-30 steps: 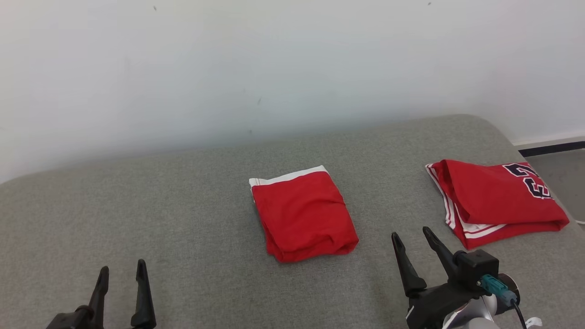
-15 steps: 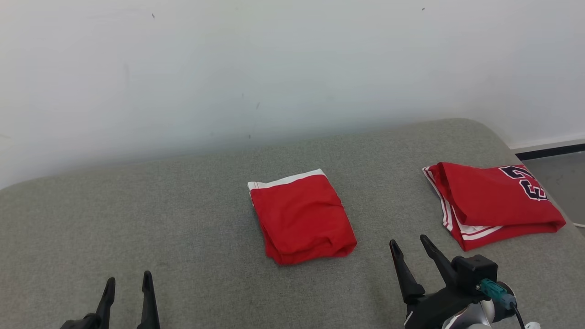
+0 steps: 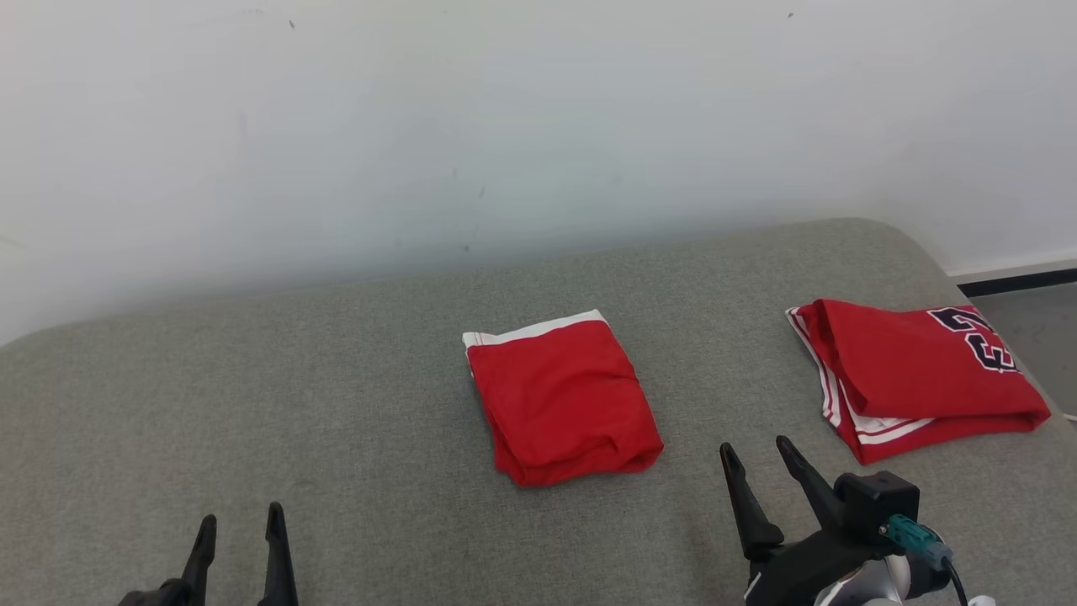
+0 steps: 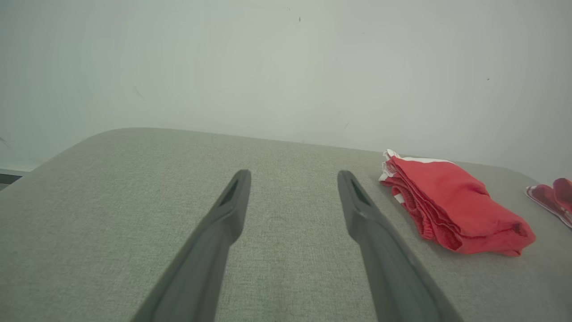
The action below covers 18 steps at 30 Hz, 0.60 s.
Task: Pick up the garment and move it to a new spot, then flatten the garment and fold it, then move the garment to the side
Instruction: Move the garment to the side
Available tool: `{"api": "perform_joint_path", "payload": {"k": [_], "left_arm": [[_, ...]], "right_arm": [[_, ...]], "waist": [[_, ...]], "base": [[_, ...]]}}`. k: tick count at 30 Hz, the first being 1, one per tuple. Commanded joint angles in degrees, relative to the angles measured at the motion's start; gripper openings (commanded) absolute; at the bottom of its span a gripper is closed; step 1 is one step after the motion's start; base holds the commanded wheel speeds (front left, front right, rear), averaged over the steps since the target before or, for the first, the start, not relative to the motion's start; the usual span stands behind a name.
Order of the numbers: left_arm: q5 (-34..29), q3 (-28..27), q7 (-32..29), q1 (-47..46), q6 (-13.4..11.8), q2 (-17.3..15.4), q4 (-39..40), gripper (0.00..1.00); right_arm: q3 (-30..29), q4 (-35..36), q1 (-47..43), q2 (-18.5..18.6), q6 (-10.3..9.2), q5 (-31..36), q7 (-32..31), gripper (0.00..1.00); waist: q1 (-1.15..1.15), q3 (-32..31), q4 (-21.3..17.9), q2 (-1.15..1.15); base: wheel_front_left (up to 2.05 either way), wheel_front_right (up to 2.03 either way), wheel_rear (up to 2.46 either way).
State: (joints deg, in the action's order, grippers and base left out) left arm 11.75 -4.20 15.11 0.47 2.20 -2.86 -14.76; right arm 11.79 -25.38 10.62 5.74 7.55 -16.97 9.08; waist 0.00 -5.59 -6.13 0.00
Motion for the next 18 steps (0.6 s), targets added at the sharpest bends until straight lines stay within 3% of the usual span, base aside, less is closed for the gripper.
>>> {"api": "perform_joint_path", "payload": {"k": [1,9,18], "left_arm": [[-0.06,0.09,0.02,0.29,-0.16,-0.07,-0.09,1.0],[0.22,1.27,0.02,-0.27,-0.49,-0.07,0.48,1.0],[-0.47,3.92,0.02,-2.35,0.4,-0.09,0.87,1.0]], "right_arm": [[-0.13,-0.05,-0.37,-0.16,-0.17,-0.06,0.05,1.0],[-2.05,-1.71,3.09,-0.19,-0.17,0.03,-3.51,1.0],[-7.89,-9.43,14.97,0.99,-0.16,4.17,-18.27,1.0]], "waist": [[0.0,0.01,0.03,0.0],[0.0,1.19,1.3,0.0],[0.0,5.54,8.18,0.0]], "base": [[0.0,0.0,0.0],[0.0,0.0,0.0],[0.0,0.0,0.0]]}}
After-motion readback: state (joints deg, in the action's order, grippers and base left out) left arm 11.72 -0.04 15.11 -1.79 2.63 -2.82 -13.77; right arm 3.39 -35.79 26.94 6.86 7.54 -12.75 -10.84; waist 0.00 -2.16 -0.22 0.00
